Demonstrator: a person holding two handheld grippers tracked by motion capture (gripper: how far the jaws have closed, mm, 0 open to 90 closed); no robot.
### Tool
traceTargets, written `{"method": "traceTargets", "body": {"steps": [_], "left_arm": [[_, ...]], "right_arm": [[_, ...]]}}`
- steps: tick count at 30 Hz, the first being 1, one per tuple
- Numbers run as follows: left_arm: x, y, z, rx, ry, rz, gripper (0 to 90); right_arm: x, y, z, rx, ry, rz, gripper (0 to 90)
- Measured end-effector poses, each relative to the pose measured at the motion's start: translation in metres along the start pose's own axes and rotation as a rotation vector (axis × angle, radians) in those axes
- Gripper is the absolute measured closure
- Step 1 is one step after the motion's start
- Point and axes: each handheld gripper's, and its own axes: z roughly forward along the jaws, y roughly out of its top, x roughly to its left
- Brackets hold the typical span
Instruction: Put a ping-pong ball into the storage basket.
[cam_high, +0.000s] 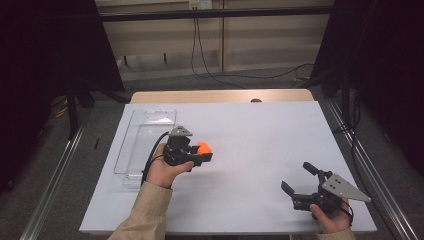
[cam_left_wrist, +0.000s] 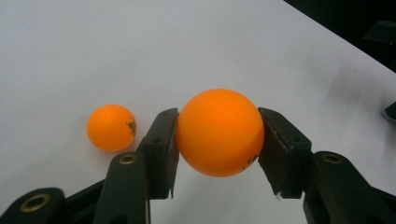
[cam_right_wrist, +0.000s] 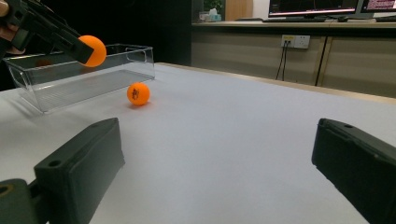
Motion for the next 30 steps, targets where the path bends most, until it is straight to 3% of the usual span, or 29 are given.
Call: {"method": "traceTargets", "body": {"steps": [30], "left_arm": [[0.0051,0.0001,-0.0066,-0.002,0.020,-0.014,50.9]], "right_arm": [[0.0003,0.0002,0.0001,0.000,-0.001,-0.003,1.6]]}}
